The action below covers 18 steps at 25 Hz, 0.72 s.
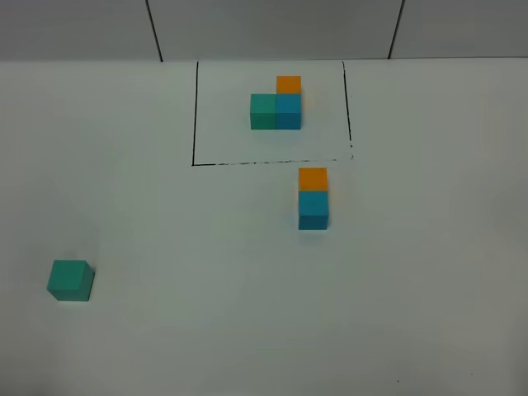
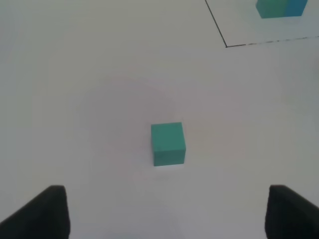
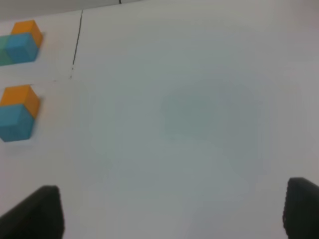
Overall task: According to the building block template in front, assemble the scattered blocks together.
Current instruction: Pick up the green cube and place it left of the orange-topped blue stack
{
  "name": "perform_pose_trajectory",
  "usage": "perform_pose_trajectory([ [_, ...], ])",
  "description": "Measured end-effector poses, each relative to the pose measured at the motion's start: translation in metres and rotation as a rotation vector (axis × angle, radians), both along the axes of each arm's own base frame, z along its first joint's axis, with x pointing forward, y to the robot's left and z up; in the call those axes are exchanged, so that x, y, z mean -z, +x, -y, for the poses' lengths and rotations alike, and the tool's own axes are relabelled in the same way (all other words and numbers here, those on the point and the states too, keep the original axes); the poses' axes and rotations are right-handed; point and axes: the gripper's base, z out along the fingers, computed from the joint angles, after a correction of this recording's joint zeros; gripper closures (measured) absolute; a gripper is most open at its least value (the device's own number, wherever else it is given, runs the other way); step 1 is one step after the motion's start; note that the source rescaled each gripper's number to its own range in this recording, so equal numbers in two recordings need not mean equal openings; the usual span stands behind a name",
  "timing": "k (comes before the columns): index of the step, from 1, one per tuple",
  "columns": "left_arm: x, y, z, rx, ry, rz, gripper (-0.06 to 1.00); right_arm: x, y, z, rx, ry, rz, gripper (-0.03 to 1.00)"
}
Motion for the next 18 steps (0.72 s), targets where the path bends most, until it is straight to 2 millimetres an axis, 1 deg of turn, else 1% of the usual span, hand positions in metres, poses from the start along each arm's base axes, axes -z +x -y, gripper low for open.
perform_pose_trajectory([
  [18, 0.0000, 0.0000, 0.0000, 0.000, 0.000, 0.000, 0.16, 0.0000, 0.0000, 0.0000, 0.000, 0.000, 0.000, 0.20],
])
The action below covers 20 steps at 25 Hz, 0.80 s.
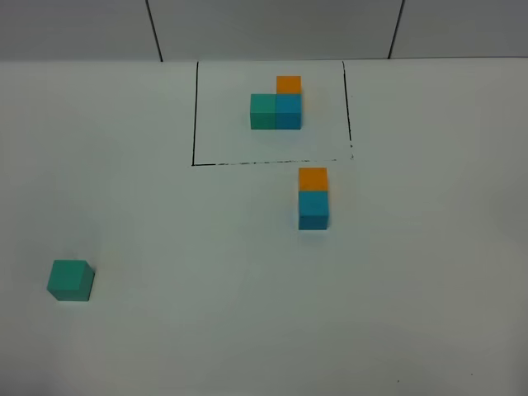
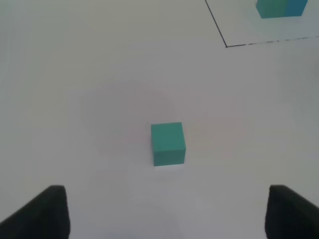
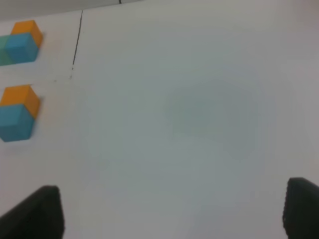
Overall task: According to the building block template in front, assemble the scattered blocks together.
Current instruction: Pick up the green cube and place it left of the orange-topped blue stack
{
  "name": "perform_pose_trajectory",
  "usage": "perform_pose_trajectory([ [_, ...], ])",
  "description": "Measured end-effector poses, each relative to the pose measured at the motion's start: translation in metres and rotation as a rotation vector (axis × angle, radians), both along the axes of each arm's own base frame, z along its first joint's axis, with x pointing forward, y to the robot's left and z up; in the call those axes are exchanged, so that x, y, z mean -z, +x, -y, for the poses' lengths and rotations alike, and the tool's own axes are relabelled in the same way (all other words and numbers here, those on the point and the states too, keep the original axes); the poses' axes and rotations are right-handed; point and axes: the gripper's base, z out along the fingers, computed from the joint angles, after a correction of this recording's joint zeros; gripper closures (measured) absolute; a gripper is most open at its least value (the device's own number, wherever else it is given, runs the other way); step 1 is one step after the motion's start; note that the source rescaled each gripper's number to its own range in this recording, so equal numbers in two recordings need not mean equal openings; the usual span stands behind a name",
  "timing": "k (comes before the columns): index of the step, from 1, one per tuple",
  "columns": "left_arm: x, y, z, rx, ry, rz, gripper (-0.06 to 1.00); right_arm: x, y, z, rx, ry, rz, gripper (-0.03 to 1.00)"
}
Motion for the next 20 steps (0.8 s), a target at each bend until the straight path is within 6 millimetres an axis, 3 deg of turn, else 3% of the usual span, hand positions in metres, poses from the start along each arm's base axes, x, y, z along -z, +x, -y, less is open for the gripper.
perform_pose_trajectory([
  [20, 0.0000, 0.0000, 0.0000, 0.000, 0.000, 0.000, 0.16, 0.0000, 0.0000, 0.0000, 0.000, -0.001, 0.000, 0.20],
])
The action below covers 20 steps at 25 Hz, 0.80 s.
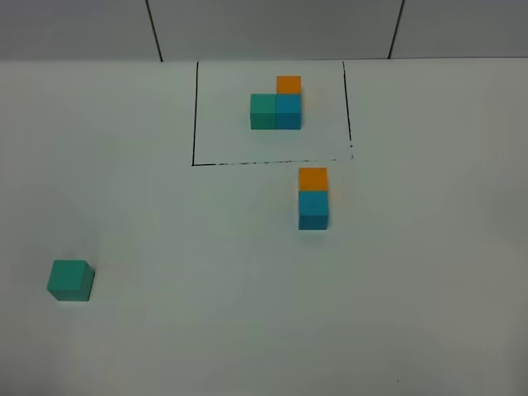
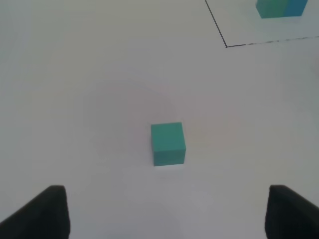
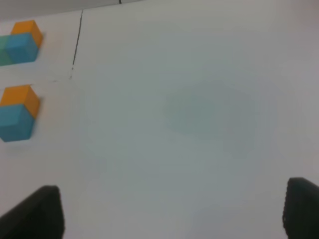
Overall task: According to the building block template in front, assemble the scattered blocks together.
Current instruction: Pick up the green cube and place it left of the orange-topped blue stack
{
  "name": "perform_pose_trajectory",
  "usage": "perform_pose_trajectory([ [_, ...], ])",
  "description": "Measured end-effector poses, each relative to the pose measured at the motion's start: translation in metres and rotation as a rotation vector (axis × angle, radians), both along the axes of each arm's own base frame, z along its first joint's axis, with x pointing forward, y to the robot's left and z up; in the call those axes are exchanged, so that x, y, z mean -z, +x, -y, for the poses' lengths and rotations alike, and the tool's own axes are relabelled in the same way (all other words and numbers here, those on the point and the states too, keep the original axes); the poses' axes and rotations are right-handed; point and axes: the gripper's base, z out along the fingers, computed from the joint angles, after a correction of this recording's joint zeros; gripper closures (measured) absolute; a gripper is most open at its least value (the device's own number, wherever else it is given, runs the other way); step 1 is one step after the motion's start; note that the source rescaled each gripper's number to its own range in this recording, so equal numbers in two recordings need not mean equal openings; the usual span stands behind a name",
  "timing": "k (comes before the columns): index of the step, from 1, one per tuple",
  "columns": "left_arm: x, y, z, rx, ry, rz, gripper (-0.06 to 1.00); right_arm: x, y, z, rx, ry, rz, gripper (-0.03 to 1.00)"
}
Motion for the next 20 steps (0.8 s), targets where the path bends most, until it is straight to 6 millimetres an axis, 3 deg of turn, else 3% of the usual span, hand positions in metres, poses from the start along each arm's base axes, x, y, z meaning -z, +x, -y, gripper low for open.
perform_pose_trajectory([
  [7, -0.002, 0.005, -0.001, -0.008, 0.016, -0.027, 0.16, 0.000, 0.000, 0.000, 0.000, 0.000, 0.000, 0.20],
  [11, -0.017, 0.029, -0.001, -0.035, 0.046, -0.134, 0.14, 0.000, 0.000, 0.000, 0.000, 0.000, 0.000, 0.20],
  [15, -0.033, 0.077, 0.004, -0.049, 0.049, -0.320, 0.11, 0.000, 0.000, 0.000, 0.000, 0.000, 0.000, 0.20],
  [20, -0.027, 0.161, 0.013, -0.096, 0.045, -0.611, 0.11, 0.000, 0.000, 0.000, 0.000, 0.000, 0.000, 0.20],
])
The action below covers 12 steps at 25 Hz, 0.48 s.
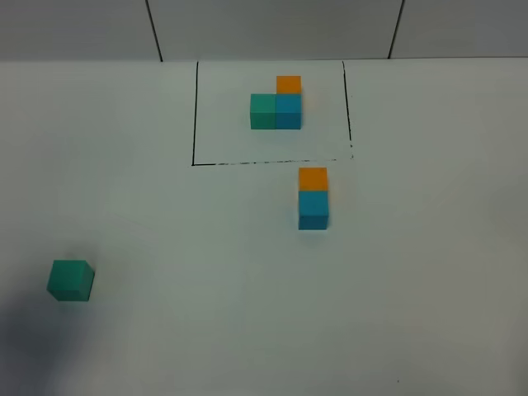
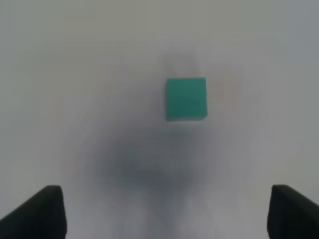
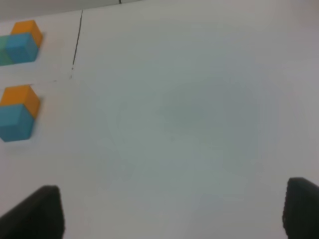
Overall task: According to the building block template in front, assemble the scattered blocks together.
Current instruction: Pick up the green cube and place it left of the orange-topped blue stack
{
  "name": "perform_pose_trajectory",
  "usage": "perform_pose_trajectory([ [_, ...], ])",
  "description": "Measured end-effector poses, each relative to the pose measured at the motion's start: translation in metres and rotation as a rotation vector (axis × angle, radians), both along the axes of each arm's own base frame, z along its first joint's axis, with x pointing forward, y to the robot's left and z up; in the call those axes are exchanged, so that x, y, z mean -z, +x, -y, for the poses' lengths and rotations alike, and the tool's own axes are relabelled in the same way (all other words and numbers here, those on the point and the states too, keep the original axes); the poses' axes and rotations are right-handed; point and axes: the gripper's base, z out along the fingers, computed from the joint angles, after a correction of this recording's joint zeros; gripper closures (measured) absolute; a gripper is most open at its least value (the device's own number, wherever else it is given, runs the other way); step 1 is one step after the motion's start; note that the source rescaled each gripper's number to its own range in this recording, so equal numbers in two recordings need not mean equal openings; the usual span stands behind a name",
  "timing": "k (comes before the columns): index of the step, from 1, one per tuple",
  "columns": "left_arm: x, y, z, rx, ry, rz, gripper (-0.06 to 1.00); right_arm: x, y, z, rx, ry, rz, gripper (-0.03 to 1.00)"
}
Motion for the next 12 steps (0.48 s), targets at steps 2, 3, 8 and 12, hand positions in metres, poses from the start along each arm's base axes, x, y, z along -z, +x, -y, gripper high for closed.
perform_pose_trajectory([
  [2, 0.012, 0.030, 0.005, -0.022, -0.019, -0.107, 0.11, 0.000, 0.000, 0.000, 0.000, 0.000, 0.000, 0.20],
  [3, 0.020, 0.045, 0.008, -0.029, -0.030, -0.164, 0.11, 0.000, 0.000, 0.000, 0.000, 0.000, 0.000, 0.20],
  [8, 0.069, 0.083, 0.016, -0.037, -0.048, -0.392, 0.11, 0.000, 0.000, 0.000, 0.000, 0.000, 0.000, 0.20],
  [12, 0.090, 0.093, 0.015, -0.034, -0.012, -0.449, 0.11, 0.000, 0.000, 0.000, 0.000, 0.000, 0.000, 0.20],
])
